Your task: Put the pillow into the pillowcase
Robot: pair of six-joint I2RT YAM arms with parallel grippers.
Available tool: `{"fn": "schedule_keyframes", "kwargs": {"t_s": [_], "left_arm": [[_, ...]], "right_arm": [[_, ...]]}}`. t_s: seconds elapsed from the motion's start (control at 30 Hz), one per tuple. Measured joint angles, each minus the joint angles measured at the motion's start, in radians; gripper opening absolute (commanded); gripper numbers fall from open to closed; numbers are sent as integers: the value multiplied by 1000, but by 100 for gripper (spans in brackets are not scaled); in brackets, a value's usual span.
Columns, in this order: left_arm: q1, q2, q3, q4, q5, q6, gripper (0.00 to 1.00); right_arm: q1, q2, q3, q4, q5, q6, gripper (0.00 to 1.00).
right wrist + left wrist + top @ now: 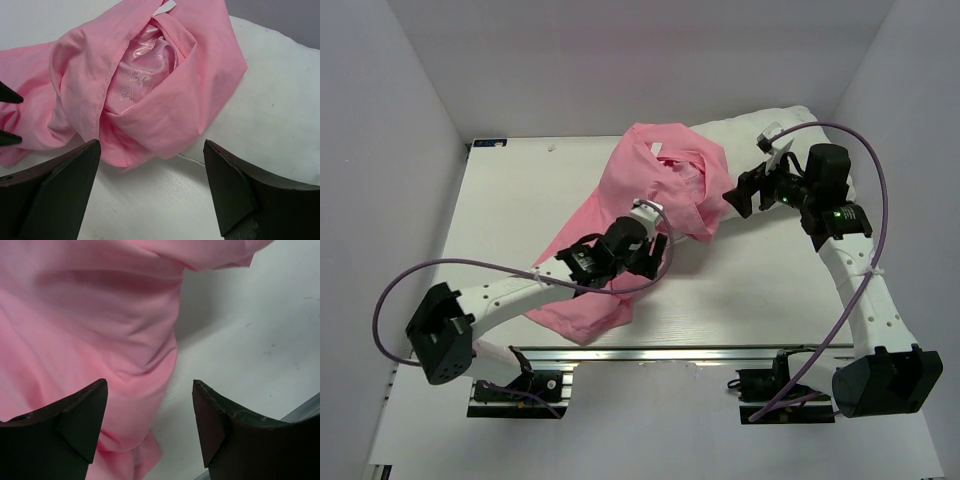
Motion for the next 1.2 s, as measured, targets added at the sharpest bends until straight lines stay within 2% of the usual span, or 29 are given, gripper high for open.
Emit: {"fn": "schedule_keyframes", "kwargs": {"t_s": [0.1,0.27,0.33,0.37,0.5,0.6,0.7,0.87,0.97,1.07,1.2], "left_arm": [[-63,94,-5,25,-45,-26,81],[-99,195,-10,48,-146,-62,79],[-99,227,-10,55,-203,-75,63],[-99,244,-10,60,-234,-84,37],[-93,320,-3,53,-349,-100,0],[-77,325,-6,23,-390,-108,0],[-33,264,-42,12,-415,-129,0],[150,-12,-161,-38,-438,-154,0],[271,-155,-179,-58,-470,-162,0],[351,-222,-179,-86,-489,-174,0],[422,-218,-179,-155,-509,-204,0]], "right_arm": [[0,16,4,11,2,21,88],[0,19,4,13,2,40,88],[0,19,4,13,2,44,88],[0,20,4,13,2,48,88],[0,19,4,13,2,51,88],[0,19,4,13,2,50,88],[0,17,4,14,1,50,88],[0,8,-6,19,-21,50,88],[0,7,-6,19,-40,47,88],[6,7,-6,19,-59,34,89],[22,8,-6,19,-73,16,89]]}}
